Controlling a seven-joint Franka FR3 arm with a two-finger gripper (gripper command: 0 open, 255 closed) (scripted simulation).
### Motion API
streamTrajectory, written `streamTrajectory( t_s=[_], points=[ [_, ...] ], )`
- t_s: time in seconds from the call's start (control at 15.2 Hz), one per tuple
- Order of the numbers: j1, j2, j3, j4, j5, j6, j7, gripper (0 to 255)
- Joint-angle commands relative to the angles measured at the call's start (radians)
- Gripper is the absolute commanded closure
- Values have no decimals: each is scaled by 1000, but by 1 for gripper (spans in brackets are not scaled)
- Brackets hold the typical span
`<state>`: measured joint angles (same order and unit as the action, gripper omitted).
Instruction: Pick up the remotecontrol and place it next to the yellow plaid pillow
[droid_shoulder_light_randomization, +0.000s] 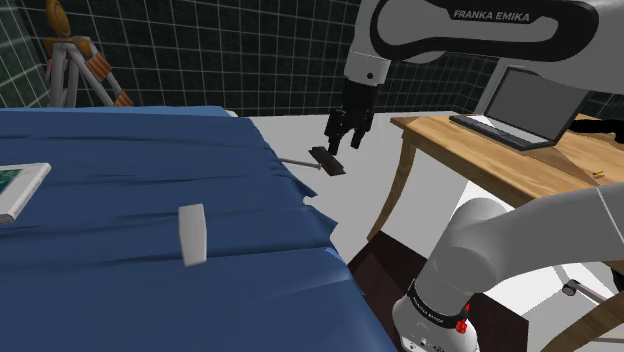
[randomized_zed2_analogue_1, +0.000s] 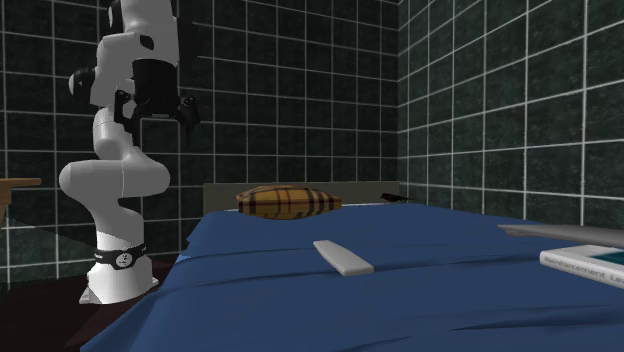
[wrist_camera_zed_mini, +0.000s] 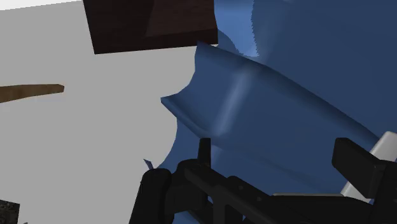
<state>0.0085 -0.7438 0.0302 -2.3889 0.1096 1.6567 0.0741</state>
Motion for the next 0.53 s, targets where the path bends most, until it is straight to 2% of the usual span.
streamTrajectory(
  t_s=[0.0,0.46],
  points=[
    [0,0,0,0,0,0,0,0],
    [21,139,154,-6,67,163,200,0]
  ],
)
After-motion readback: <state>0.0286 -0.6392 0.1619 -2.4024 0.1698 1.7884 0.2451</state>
